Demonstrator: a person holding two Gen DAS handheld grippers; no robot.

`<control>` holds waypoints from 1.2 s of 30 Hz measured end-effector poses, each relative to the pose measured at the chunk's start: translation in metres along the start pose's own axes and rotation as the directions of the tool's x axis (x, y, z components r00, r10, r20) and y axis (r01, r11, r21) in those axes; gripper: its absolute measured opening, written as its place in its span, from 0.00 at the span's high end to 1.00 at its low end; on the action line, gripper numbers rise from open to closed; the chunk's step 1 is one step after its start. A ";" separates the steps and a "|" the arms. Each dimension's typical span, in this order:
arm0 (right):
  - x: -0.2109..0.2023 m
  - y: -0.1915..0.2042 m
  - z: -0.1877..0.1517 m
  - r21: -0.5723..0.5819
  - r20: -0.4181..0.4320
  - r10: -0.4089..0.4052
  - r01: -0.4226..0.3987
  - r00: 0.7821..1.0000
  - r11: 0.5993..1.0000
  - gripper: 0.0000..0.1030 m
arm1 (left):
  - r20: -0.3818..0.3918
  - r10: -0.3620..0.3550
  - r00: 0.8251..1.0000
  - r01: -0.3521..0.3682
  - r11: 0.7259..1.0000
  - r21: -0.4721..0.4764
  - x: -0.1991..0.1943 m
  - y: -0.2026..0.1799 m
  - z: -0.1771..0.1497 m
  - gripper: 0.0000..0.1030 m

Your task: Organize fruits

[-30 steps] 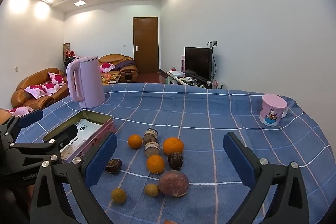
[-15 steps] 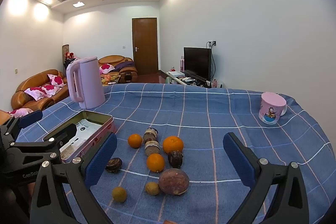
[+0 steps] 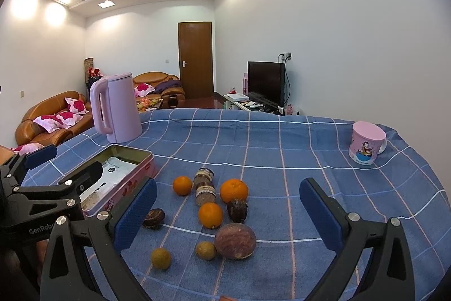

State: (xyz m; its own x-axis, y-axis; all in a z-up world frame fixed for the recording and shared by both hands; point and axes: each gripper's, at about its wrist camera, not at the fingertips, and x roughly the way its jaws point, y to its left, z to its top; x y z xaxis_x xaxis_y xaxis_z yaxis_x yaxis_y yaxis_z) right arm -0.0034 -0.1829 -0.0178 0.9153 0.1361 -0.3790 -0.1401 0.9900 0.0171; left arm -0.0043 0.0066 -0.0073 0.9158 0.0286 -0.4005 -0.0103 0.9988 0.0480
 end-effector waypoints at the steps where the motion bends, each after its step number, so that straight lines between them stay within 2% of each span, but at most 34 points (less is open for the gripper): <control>1: 0.000 0.001 0.000 -0.001 -0.001 0.000 0.000 1.000 1.000 0.01 | 0.000 0.000 1.000 0.000 1.000 0.000 0.000 0.000 0.000 0.00; 36: 0.003 0.004 -0.003 -0.004 -0.014 0.006 -0.006 1.000 1.000 0.01 | -0.008 -0.001 1.000 0.001 1.000 -0.005 0.004 0.000 -0.003 0.00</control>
State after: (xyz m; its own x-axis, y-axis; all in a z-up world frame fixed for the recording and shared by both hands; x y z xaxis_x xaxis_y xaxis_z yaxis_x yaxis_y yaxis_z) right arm -0.0024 -0.1786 -0.0218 0.9092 0.1412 -0.3916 -0.1470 0.9890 0.0153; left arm -0.0019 0.0072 -0.0117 0.9127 0.0278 -0.4078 -0.0112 0.9990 0.0430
